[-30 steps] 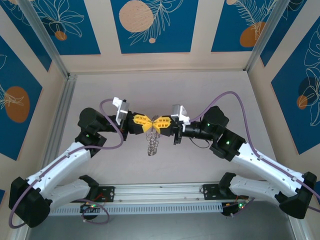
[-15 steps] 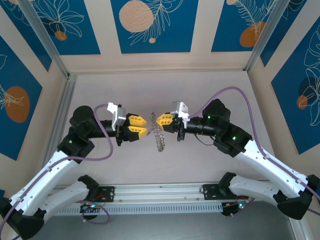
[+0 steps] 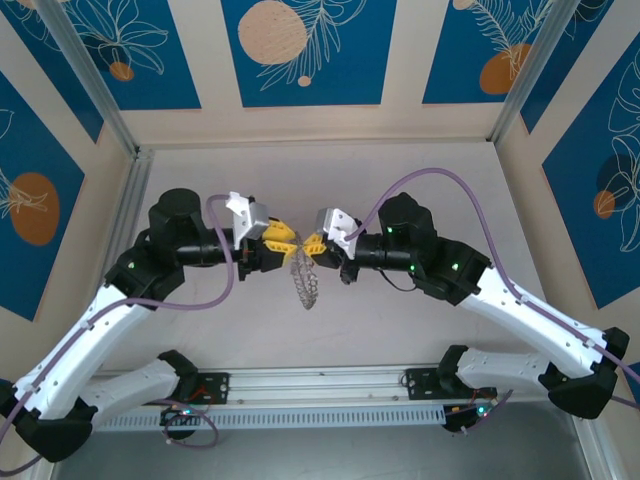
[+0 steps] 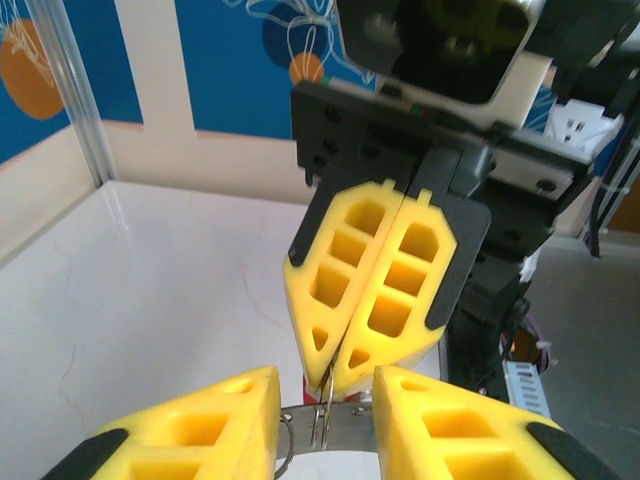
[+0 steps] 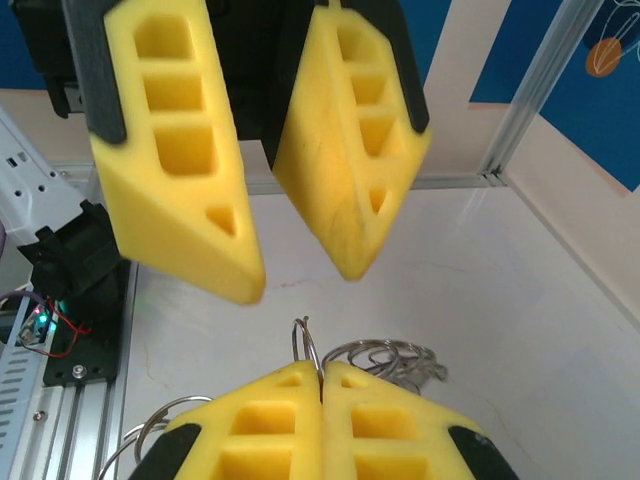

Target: Put the keys on the keyring

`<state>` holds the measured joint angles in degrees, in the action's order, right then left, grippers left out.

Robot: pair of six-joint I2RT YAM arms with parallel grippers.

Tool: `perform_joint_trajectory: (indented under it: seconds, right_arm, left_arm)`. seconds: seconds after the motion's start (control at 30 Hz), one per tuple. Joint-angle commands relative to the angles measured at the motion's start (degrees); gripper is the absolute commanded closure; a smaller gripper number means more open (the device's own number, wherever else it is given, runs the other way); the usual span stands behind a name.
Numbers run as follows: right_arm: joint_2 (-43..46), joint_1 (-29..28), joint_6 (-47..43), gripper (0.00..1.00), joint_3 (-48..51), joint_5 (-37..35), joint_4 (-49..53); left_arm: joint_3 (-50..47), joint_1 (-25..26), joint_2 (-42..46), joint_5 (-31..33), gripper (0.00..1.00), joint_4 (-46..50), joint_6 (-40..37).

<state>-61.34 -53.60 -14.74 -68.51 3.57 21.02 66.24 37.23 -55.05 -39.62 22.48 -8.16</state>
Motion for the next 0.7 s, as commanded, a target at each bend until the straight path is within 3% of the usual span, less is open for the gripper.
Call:
perform_joint_trajectory:
  seconds: [0.0,0.4,0.67]
  right_arm:
    - [-0.2,-0.6,-1.0,1.00,-2.8,-1.2,0.3]
    - [0.4,-0.9,-0.9,1.00,-2.3,0.1,-0.4]
    - [1.0,-1.0,-1.0,1.00,-1.6,0.5,-0.6]
  left_arm:
    - [2.7,2.1,-1.2,3.9,0.71,6.0,-4.3]
    - [4.0,4.8,-2.8,9.3,0.86,8.0,-6.8]
    - [3.5,6.2,-2.8,12.4,0.88,9.0,-8.0]
